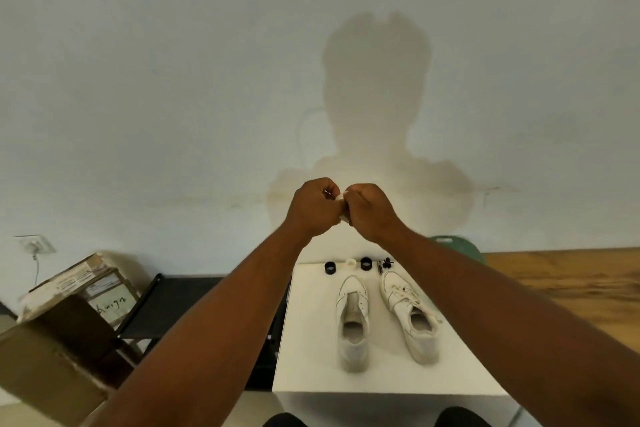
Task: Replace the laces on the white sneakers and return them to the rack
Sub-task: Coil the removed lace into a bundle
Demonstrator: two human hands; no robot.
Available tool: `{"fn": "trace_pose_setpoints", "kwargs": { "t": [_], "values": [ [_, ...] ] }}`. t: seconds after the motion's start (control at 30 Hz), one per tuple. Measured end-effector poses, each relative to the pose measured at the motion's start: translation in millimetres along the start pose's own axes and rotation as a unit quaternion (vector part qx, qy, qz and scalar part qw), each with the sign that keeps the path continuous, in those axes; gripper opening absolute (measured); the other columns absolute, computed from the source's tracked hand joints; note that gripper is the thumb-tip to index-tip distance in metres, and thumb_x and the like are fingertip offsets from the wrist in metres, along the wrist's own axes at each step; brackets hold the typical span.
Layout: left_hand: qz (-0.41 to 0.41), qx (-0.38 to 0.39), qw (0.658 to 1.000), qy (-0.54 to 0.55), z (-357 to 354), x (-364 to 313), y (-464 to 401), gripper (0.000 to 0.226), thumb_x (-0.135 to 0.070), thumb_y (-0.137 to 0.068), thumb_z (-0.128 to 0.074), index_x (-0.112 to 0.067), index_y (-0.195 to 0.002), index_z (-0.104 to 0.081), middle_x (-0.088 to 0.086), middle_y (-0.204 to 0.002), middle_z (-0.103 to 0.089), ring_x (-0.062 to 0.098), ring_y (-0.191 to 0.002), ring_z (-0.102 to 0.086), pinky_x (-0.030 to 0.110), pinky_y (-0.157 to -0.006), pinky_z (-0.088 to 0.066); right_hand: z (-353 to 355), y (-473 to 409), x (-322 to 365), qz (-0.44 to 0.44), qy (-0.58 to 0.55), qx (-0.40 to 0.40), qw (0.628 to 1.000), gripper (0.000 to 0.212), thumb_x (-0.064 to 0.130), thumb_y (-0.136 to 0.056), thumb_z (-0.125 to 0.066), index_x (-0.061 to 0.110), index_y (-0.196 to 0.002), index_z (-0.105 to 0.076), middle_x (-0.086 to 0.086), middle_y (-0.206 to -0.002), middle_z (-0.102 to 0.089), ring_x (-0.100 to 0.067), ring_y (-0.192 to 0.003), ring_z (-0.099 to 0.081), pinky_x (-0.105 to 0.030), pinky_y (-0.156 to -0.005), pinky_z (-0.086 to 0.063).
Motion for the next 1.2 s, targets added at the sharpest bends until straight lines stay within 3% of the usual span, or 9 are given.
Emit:
{"fn": "trace_pose_setpoints", "kwargs": {
  "t": [0.07,0.13,0.23,0.4,0.57,0.67,0.87,1.03,1.2],
  "values": [
    [0.055,0.012,0.998,0.011,-8.7,17.5,6.9,0.011,-0.001,-0.07,-0.067,-0.009,-0.077,-0.064,0.009,-0.067,-0.065,0.023,-0.059,-0.066,0.051,-0.073,-0.062,-11.0,9.6,-18.9,-0.04,-0.025,-0.008,0.999,0.031,0.023,-0.078,-0.043,-0.004,-0.068,-0.052,-0.015,-0.058,-0.054,-0.021,-0.056,-0.048,-0.037,-0.059,-0.04],
    [0.106,0.044,0.993,-0.007,-21.5,38.3,17.2,0.009,-0.001,-0.074,-0.065,0.002,-0.082,-0.068,0.023,-0.076,-0.069,0.032,-0.066,-0.07,0.052,-0.074,-0.061,-20.0,24.4,-42.2,-0.108,-0.024,-0.002,0.994,0.02,0.017,-0.086,-0.044,0.012,-0.1,-0.057,-0.014,-0.075,-0.062,-0.022,-0.066,-0.056,-0.032,-0.059,-0.044],
    [0.165,0.071,0.983,-0.039,-45.6,70.9,44.5,0.012,-0.009,-0.087,-0.062,-0.001,-0.08,-0.068,0.017,-0.076,-0.07,0.026,-0.067,-0.069,0.041,-0.065,-0.063,-33.7,49.2,-84.6,-0.195,-0.033,0.042,0.979,0.046,0.013,-0.092,-0.045,0.031,-0.135,-0.039,-0.014,-0.095,-0.069,-0.024,-0.084,-0.066,-0.034,-0.069,-0.055],
    [0.168,0.059,0.978,-0.108,-72.4,112.4,79.5,0.011,-0.018,-0.08,-0.072,-0.01,-0.074,-0.074,0.004,-0.072,-0.073,0.017,-0.066,-0.068,0.029,-0.062,-0.058,-48.7,92.7,-132.3,-0.321,-0.163,0.076,0.93,0.025,0.007,-0.097,-0.043,0.009,-0.115,-0.06,-0.01,-0.066,-0.059,-0.02,-0.055,-0.056,-0.038,-0.072,-0.049],
    [0.014,0.06,0.97,-0.236,-97.3,112.0,105.8,0.015,-0.028,-0.084,-0.069,-0.016,-0.079,-0.077,0.002,-0.076,-0.073,0.02,-0.074,-0.066,0.04,-0.07,-0.055,-47.4,120.4,-155.6,-0.422,-0.231,-0.001,0.877,0.019,0.006,-0.086,-0.054,0.006,-0.094,-0.071,-0.01,-0.075,-0.068,-0.021,-0.063,-0.062,-0.029,-0.06,-0.055],
    [0.0,0.1,0.968,-0.228,-109.4,116.0,109.7,0.021,-0.038,-0.086,-0.075,-0.017,-0.083,-0.076,0.0,-0.078,-0.072,0.016,-0.073,-0.064,0.035,-0.069,-0.052,-38.6,127.3,-173.1,-0.423,-0.273,-0.034,0.864,0.023,0.011,-0.087,-0.059,0.007,-0.106,-0.07,-0.007,-0.094,-0.075,-0.02,-0.07,-0.064,-0.028,-0.061,-0.054],
    [0.211,0.096,0.97,0.073,-107.6,149.6,114.5,0.042,-0.032,-0.076,-0.09,0.004,-0.087,-0.071,0.013,-0.078,-0.071,0.023,-0.07,-0.07,0.037,-0.073,-0.062,-25.0,135.0,-177.9,-0.301,-0.267,0.126,0.907,0.031,0.029,-0.1,-0.058,0.007,-0.117,-0.072,-0.013,-0.104,-0.076,-0.031,-0.099,-0.073,-0.041,-0.089,-0.058],
    [0.292,0.067,0.927,0.226,-105.8,169.0,113.5,0.028,-0.028,-0.082,-0.086,-0.008,-0.089,-0.068,0.013,-0.087,-0.073,0.019,-0.071,-0.071,0.029,-0.069,-0.061,-27.0,130.8,-173.7,-0.25,-0.236,0.137,0.929,0.022,0.017,-0.093,-0.071,0.009,-0.114,-0.073,-0.01,-0.107,-0.077,-0.022,-0.095,-0.075,-0.026,-0.073,-0.058],
    [0.336,0.053,0.895,0.289,-104.9,208.5,105.1,0.03,-0.032,-0.083,-0.085,-0.009,-0.095,-0.069,0.008,-0.088,-0.076,0.018,-0.076,-0.072,0.027,-0.068,-0.06,-52.9,114.6,-189.6,-0.254,-0.193,0.125,0.939,0.02,0.01,-0.089,-0.076,0.01,-0.108,-0.077,-0.011,-0.102,-0.078,-0.019,-0.088,-0.074,-0.026,-0.071,-0.058]
  ]
}}
Point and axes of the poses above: each hand's wrist, its own y-axis away from the middle knuckle, its own z-axis out of the back of the hand, x = y × z, the point moved 4 cm from there along -y, towards the middle knuckle
